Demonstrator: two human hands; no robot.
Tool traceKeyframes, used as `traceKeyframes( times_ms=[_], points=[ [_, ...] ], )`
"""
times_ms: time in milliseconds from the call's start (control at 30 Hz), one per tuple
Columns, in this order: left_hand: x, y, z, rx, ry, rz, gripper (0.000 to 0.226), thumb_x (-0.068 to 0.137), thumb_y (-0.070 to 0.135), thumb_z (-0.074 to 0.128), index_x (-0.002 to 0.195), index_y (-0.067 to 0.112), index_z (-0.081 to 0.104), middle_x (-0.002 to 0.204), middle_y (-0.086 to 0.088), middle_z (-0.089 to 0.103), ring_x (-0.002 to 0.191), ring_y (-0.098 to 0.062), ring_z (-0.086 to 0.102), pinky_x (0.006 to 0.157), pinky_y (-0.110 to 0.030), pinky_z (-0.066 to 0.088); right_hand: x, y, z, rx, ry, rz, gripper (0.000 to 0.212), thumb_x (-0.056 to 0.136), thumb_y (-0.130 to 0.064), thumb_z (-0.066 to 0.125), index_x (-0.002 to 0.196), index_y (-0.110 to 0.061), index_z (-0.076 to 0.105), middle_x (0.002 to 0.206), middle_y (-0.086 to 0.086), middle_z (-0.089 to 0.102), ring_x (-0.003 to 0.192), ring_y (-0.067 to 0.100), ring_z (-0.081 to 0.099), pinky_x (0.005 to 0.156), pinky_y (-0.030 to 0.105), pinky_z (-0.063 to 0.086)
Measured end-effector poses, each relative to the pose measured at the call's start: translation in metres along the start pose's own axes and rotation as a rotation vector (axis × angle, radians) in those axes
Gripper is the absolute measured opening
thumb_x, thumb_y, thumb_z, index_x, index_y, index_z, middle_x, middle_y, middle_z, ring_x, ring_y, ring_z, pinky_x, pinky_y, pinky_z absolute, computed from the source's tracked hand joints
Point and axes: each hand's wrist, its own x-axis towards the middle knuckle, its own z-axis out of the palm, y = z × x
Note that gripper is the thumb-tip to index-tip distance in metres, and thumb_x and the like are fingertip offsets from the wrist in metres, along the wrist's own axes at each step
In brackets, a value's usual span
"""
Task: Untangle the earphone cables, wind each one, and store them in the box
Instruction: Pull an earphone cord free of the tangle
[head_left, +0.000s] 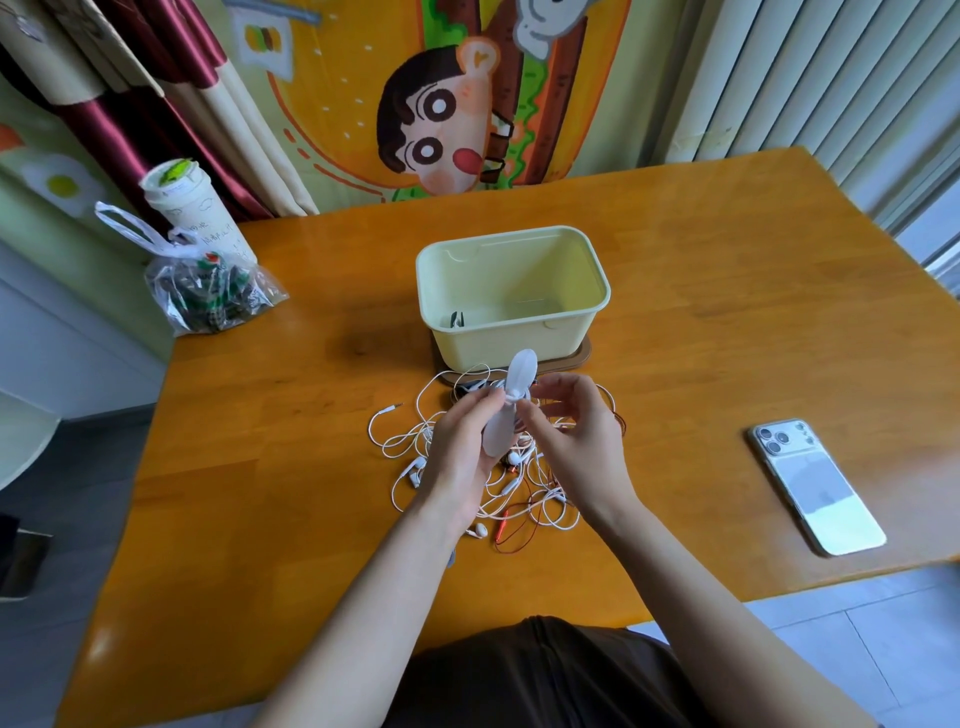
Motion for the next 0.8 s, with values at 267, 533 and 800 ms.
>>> traceKeyframes(
  times_ms=[267, 533, 800],
  points=[
    [0.0, 0.003, -0.001, 0.033, 0.031, 0.026, 0.016, 0.094, 0.015, 0.055, 0.1, 0.014, 0.069, 0.105, -0.01, 0.068, 0.098, -0.02, 0.061, 0.078, -0.028, 0.047, 0.002, 0.002, 0.001, 0.055, -0.009, 0.036, 0.029, 0.082, -0.019, 0.071, 0.107, -0.012, 0.057, 0.095, -0.007, 0.066, 0.082, -0.002, 0.062, 0.068, 0.011, 0.049],
    [0.0, 0.005, 0.0, 0.036, -0.019, 0.07, 0.02, 0.094, 0.008, 0.051, 0.093, 0.017, 0.069, 0.094, -0.005, 0.072, 0.088, -0.015, 0.065, 0.074, -0.024, 0.049, 0.002, 0.011, 0.002, 0.089, -0.006, 0.04, 0.02, 0.082, -0.014, 0.071, 0.1, -0.012, 0.063, 0.093, -0.001, 0.069, 0.081, 0.011, 0.065, 0.072, 0.024, 0.055],
    [0.007, 0.003, -0.008, 0.002, -0.189, 0.023, 0.031, 0.096, 0.009, 0.049, 0.126, 0.01, 0.057, 0.119, -0.011, 0.066, 0.109, -0.019, 0.063, 0.085, -0.025, 0.051, 0.009, 0.015, 0.001, 0.159, -0.067, 0.116, 0.025, 0.087, -0.012, 0.065, 0.111, -0.01, 0.058, 0.102, 0.004, 0.067, 0.087, 0.014, 0.067, 0.073, 0.027, 0.057]
  ],
)
